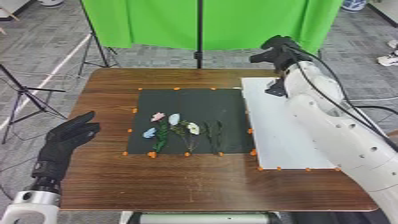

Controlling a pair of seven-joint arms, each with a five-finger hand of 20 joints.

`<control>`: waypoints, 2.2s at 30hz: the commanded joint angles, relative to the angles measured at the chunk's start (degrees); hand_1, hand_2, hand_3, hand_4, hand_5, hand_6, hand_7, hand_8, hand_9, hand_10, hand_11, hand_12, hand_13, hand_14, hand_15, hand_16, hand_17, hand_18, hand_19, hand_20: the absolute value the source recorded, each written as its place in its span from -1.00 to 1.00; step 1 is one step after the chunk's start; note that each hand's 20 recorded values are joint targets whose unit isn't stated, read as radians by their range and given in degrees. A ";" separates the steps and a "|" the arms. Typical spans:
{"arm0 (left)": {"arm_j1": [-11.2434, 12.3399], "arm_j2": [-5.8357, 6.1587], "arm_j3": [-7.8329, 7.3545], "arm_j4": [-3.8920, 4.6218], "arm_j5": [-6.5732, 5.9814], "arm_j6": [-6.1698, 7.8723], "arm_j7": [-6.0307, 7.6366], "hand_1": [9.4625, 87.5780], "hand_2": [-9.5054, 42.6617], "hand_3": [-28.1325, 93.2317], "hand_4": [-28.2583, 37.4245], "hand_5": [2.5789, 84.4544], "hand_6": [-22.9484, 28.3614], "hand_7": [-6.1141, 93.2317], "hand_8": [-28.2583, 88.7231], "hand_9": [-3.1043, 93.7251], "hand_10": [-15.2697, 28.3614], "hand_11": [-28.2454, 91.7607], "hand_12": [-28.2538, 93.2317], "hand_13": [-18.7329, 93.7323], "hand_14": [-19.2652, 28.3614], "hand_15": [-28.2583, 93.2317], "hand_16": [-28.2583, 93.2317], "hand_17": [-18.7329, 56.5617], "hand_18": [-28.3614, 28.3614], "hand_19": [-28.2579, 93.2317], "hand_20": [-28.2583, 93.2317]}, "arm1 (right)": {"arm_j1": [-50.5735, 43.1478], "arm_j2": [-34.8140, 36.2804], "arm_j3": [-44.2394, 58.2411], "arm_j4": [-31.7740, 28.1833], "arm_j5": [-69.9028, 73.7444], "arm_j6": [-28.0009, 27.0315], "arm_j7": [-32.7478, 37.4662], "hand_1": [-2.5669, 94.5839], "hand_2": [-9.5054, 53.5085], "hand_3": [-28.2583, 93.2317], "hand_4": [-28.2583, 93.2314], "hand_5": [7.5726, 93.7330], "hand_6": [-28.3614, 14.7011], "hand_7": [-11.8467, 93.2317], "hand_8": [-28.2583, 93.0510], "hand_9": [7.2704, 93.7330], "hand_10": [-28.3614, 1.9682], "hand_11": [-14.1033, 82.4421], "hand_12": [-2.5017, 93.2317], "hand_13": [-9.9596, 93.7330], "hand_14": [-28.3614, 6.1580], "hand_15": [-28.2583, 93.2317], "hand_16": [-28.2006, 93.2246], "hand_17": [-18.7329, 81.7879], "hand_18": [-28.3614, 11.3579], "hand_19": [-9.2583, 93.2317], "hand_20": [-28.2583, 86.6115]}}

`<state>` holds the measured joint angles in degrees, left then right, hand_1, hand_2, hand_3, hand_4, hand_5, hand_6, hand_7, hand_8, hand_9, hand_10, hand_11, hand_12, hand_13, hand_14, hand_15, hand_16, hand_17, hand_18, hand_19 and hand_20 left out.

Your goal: Arrange flowers

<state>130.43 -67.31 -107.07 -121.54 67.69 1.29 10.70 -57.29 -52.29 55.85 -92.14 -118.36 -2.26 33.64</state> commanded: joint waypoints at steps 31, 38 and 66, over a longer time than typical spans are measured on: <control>0.92 -1.30 -0.16 -0.09 0.45 -0.95 -0.46 -0.18 -0.79 0.55 -0.25 0.00 0.12 -0.69 -0.62 0.03 0.31 -0.22 -0.33 0.03 0.51 -0.23 -0.56 -0.21 0.44 -0.34 -0.22 | -7.88 1.71 -3.64 18.76 -11.47 13.95 8.15 0.09 -1.00 0.53 -0.88 0.24 0.36 -0.40 -0.69 0.43 -0.13 -0.22 -0.36 0.74 0.26 0.65 -0.04 0.52 -0.49 1.00 0.51; 1.76 -1.36 -0.84 -0.53 0.36 -0.41 -0.28 -0.18 -0.79 0.55 -0.25 0.00 0.12 -0.69 -0.62 0.03 0.31 -0.22 -0.33 0.03 0.52 -0.23 -0.56 -0.22 0.44 -0.34 -0.22 | -4.73 4.65 -1.05 11.14 -14.33 21.97 6.42 0.40 -1.00 0.38 -0.87 0.56 0.29 -0.19 -0.41 0.76 0.27 -0.44 0.02 0.84 0.45 0.64 -0.03 0.60 -0.40 1.00 0.55; -0.44 -0.41 0.30 0.55 0.60 -2.46 -1.54 -0.18 -0.80 0.56 -0.25 0.01 0.13 -0.69 -0.62 0.02 0.31 -0.22 -0.33 0.03 0.51 -0.23 -0.56 -0.22 0.44 -0.34 -0.22 | -1.13 -6.86 -15.41 -1.58 -9.94 -4.10 -12.48 0.36 -1.00 0.42 -0.87 0.51 0.34 -0.09 -0.44 0.75 0.35 -0.48 0.02 0.79 0.47 0.66 0.00 0.58 -0.30 1.00 0.58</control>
<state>129.84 -67.63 -106.95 -121.65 67.91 0.19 10.09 -56.49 -57.92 42.27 -95.49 -128.16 -6.11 21.52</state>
